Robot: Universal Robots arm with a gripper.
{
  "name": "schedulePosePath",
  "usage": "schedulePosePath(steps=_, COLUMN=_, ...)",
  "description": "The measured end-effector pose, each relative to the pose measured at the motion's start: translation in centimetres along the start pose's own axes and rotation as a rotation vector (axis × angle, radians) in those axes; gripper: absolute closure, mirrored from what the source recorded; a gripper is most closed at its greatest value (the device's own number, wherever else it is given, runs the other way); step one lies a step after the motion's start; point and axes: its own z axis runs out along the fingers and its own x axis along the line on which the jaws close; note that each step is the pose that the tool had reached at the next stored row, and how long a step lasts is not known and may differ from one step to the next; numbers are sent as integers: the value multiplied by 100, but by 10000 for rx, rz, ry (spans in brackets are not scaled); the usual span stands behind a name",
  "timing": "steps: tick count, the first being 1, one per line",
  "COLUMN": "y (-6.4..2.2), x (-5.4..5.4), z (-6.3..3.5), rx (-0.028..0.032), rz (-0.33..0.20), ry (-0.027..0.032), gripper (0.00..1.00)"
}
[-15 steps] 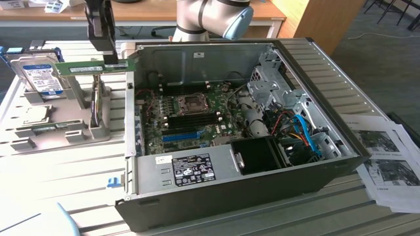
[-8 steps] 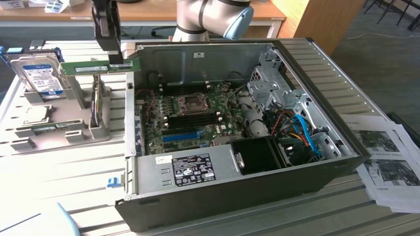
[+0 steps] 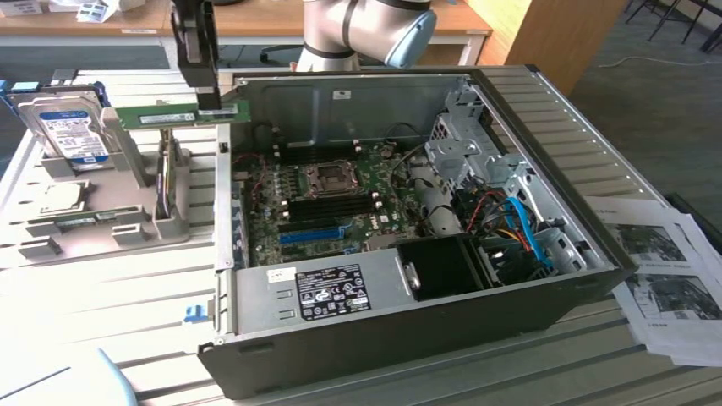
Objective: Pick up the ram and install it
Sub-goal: 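Pick up the ram and move it above insertion slot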
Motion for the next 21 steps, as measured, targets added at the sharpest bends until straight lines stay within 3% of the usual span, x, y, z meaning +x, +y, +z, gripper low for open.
schedulePosePath(steps=21, y=-281, x=6, z=-6, rx=0, rz=0, ry=1, gripper=89)
